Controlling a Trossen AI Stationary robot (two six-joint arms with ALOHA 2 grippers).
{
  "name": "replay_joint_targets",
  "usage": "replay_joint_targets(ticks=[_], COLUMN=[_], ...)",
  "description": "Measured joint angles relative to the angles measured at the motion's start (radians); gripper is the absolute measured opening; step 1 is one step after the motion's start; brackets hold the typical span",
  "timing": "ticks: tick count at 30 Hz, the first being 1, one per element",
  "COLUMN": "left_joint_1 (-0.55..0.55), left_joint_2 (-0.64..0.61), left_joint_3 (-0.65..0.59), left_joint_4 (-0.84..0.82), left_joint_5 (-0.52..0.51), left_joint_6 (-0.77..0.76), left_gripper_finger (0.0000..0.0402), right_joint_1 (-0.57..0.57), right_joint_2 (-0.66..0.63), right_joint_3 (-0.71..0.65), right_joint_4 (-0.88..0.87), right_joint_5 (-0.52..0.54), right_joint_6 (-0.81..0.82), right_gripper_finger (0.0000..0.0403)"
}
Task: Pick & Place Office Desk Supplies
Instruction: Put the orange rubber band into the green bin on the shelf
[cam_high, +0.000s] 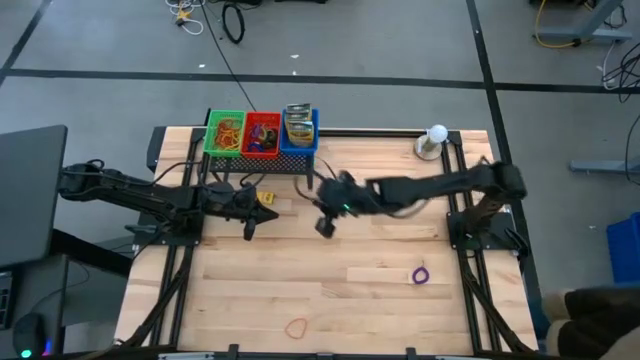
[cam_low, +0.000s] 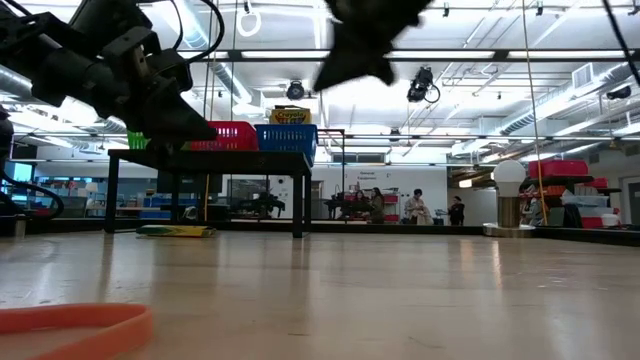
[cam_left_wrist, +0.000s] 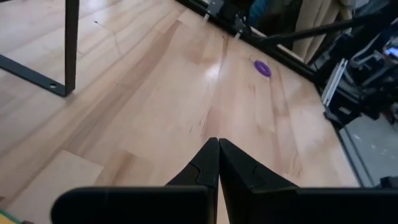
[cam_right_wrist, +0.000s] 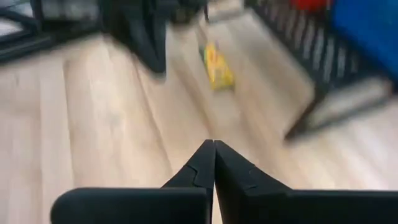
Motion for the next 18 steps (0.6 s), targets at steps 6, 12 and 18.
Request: replay_joint_targets(ticks=[6, 12, 18], left_joint_1=[-0.048, -0.184, -0.312], left_joint_2=[0.000, 0.071, 0.273], left_joint_3=[0.000, 0.049, 0.235], left_joint_4=[-0.004, -0.081, -0.266], left_joint_5=[0.023, -0.079, -0.175], left_joint_6=[-0.038, -0.103, -0.154], left_gripper_finger=[0.0012, 0.0005, 0.0005], right_joint_1=[0.106, 0.200, 0.255], right_joint_2=[-0.160, -0.270, -0.349], right_joint_3=[-0.265, -0.462, -0.606], right_joint_4=[0.017, 0.024, 0.020], right_joint_5=[0.042, 0.061, 0.061], right_joint_6=[0.233, 0.372, 0.390], right_gripper_finger=[0.0006, 0.0005, 0.0005])
